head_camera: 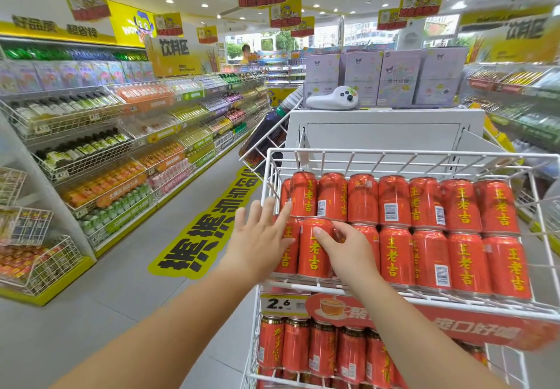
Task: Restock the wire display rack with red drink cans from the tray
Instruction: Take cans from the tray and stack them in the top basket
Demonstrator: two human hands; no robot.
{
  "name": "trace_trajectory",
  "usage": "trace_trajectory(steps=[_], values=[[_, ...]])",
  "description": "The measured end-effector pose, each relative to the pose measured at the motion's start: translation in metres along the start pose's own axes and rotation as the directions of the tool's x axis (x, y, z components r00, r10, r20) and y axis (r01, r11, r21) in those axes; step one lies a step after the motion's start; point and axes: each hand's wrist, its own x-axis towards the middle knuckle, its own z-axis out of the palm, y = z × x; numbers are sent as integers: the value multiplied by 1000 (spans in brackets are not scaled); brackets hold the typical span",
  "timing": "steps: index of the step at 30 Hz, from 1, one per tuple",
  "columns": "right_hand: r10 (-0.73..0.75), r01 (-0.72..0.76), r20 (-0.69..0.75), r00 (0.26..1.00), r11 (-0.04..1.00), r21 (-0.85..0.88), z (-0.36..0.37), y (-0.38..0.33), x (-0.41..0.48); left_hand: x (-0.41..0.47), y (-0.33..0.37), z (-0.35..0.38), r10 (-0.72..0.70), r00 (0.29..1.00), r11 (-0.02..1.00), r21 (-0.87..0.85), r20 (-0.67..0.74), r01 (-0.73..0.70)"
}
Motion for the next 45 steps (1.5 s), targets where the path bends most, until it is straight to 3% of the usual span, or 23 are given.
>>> trace_trajectory(steps=[10, 16, 19, 22, 26, 32, 39, 45], values=[[7, -7, -6, 1000, 998, 64, -2, 0, -3, 13, -29, 7, 109, 993, 969, -226, 39, -98], [-24, 23, -4, 1000, 999, -47, -2, -4, -6, 11, -27, 10, 122, 993, 963, -245, 10, -116], [-75, 65, -35, 997, 974, -218, -8, -2, -12, -4, -29, 8, 105, 994, 949, -293, -38, -112], [-173, 157, 5, 985, 881, -446, -17, 3, -33, -29, -35, 14, 149, 983, 956, -238, -104, -170], [-255, 263, 124, 959, 637, -725, -20, 7, -75, -58, -44, 26, 226, 967, 960, -140, -115, -241], [-227, 252, 169, 959, 411, -876, -3, 12, -140, -105, -52, 43, 246, 966, 948, -191, -73, -256], [-133, 153, 110, 985, 371, -916, 34, 49, -216, -173, -54, 81, 314, 943, 911, -244, -110, -332], [-1, 159, 169, 986, 347, -924, 64, 126, -268, -242, -32, 148, 337, 942, 892, -316, -7, -322]])
